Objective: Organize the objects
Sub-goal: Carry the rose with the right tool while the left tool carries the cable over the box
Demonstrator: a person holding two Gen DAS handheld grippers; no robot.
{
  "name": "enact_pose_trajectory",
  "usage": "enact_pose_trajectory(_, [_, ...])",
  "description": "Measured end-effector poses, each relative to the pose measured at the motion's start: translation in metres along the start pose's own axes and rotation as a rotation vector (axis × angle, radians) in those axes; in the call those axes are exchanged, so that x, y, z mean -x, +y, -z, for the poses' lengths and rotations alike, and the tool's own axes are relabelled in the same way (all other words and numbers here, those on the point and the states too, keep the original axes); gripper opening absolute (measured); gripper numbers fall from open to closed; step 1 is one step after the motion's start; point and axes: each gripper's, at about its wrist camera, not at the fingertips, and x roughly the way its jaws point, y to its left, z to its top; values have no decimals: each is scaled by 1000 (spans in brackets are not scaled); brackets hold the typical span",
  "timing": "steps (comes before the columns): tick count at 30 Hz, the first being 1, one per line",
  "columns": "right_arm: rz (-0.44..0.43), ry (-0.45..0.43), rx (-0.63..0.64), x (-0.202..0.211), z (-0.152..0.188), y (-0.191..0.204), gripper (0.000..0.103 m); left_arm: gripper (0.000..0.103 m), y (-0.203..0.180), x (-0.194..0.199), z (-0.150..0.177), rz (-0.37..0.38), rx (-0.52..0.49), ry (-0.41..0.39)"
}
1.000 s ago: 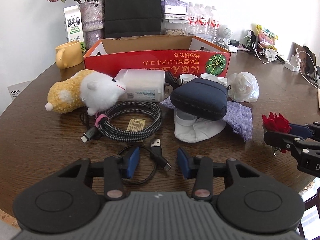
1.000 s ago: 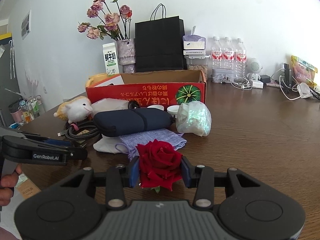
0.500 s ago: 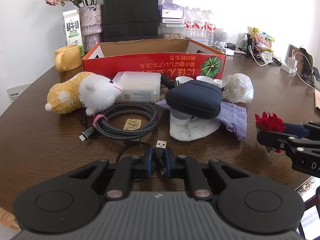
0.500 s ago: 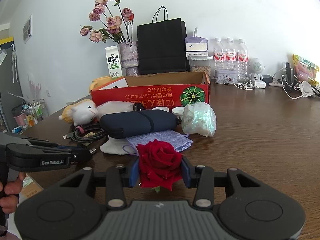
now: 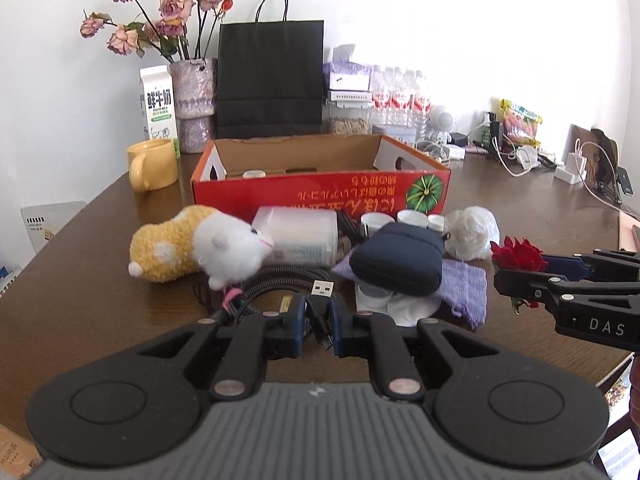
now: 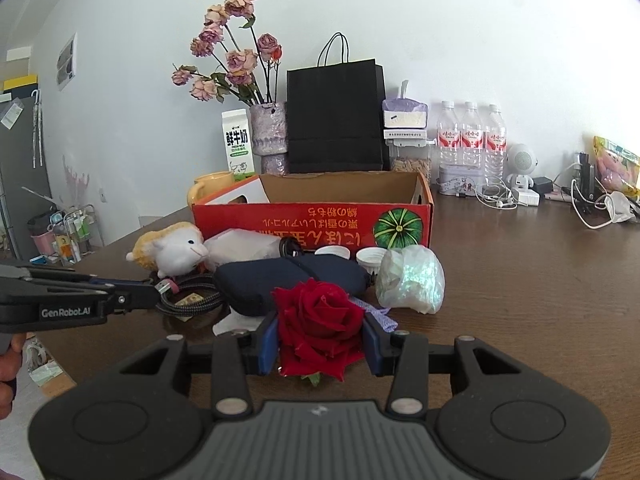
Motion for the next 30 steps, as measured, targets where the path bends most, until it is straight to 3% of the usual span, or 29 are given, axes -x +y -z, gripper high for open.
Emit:
enact_pose_trajectory(13, [-5,-73,54,-50,-64,1,41,14,12,-31,-62,17,-15,-102])
enact_pose_trajectory(30, [10,-58,106,-172,-127,-12,41,14,18,-136,-133,36,5,-142])
